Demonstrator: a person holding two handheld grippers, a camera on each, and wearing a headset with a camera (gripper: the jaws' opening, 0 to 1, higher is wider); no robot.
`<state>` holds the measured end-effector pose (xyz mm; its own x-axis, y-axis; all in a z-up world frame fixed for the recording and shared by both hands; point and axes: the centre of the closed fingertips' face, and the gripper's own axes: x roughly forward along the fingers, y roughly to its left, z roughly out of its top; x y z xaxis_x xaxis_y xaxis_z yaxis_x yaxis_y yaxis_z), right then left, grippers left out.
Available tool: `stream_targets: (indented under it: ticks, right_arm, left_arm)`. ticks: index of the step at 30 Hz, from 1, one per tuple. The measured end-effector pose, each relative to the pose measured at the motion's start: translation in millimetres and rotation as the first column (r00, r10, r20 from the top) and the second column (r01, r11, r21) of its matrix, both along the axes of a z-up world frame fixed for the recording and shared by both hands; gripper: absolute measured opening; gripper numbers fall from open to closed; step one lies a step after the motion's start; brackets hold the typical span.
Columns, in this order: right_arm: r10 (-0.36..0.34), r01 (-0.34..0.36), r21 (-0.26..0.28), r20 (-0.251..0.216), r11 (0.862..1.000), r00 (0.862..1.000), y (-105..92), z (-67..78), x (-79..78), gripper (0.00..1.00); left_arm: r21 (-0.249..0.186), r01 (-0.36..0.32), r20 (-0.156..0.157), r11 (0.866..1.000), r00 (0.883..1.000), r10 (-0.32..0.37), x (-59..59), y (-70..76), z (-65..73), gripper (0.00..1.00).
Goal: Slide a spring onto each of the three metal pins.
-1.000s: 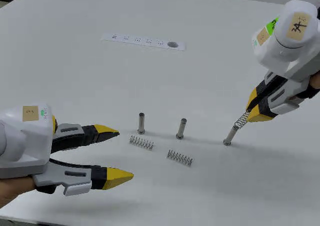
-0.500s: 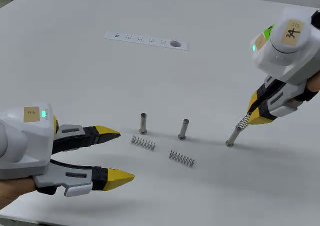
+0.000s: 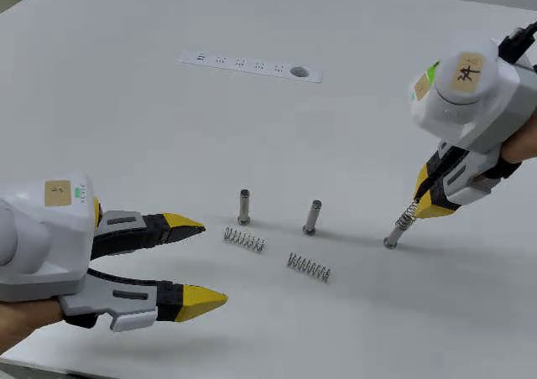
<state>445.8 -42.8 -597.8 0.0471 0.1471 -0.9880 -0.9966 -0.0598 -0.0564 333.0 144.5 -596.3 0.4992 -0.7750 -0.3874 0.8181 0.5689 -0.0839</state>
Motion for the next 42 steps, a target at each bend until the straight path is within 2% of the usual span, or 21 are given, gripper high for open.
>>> stream_targets:
  ticks: [20, 25, 28, 30, 36, 42]
  right_arm:
    - [-0.035, 0.035, 0.004, -0.037, 0.999, 0.999, 2.1, -32.8, -7.9, 0.11]
    - [-0.041, 0.041, 0.02, -0.035, 0.999, 0.999, 4.1, -31.9, -7.5, 0.12]
    - [-0.046, 0.047, 0.03, -0.034, 0.998, 0.998, 4.9, -32.5, -8.6, 0.17]
    - [-0.047, 0.048, 0.041, -0.033, 0.998, 0.998, 6.5, -30.0, -11.2, 0.18]
    - [-0.039, 0.038, 0.086, 0.01, 0.996, 0.999, 17.3, -13.7, -10.9, 0.2]
    - [-0.036, 0.035, 0.144, 0.007, 0.989, 0.999, 36.7, -5.8, -23.2, 0.2]
  left_arm:
    - [0.003, -0.007, -0.005, 1.0, 1.0, 0.007, -1.1, 1.7, -1.9, 0.54]
    - [0.002, -0.008, -0.004, 1.0, 1.0, 0.008, -0.8, 1.3, -1.6, 0.54]
    - [0.0, -0.007, -0.002, 1.0, 1.0, 0.007, -0.8, 1.1, -1.2, 0.54]
    - [0.0, -0.009, -0.001, 1.0, 1.0, 0.009, -0.6, 1.6, -1.1, 0.54]
    - [0.004, -0.002, -0.004, 1.0, 1.0, 0.002, -1.0, 0.3, -2.4, 0.54]
    - [0.004, 0.002, 0.0, 1.0, 1.0, -0.002, -0.6, -0.5, -1.2, 0.53]
